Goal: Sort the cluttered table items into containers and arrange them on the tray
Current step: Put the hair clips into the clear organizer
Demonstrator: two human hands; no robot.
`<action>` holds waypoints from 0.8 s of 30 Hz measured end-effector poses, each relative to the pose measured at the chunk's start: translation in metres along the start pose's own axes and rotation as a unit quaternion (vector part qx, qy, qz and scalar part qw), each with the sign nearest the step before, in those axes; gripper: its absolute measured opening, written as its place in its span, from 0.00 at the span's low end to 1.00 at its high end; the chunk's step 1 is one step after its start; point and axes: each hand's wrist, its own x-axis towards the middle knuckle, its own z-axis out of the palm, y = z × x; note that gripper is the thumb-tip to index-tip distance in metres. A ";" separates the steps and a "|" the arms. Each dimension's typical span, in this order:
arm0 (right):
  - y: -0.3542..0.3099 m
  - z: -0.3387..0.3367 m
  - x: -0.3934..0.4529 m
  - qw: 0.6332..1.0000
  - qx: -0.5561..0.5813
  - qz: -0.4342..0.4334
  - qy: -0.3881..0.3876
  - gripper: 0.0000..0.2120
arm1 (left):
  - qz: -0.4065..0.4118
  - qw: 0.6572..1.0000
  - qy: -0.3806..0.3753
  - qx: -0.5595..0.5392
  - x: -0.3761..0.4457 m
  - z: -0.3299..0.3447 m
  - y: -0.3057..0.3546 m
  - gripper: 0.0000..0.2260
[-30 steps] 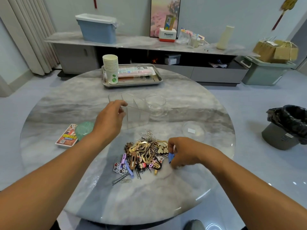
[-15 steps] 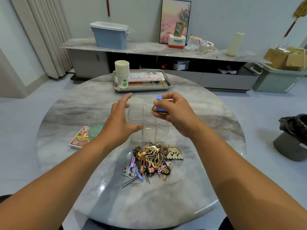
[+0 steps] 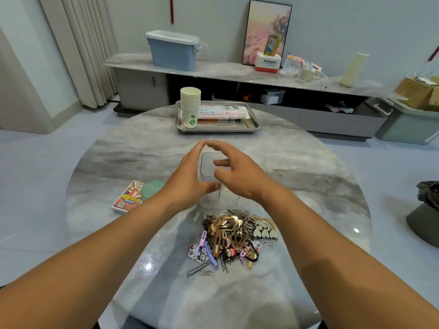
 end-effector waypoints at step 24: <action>0.082 -0.033 -0.071 0.924 -0.257 0.229 -0.165 0.23 | 0.012 0.967 -0.073 0.243 -0.046 0.040 0.026 0.17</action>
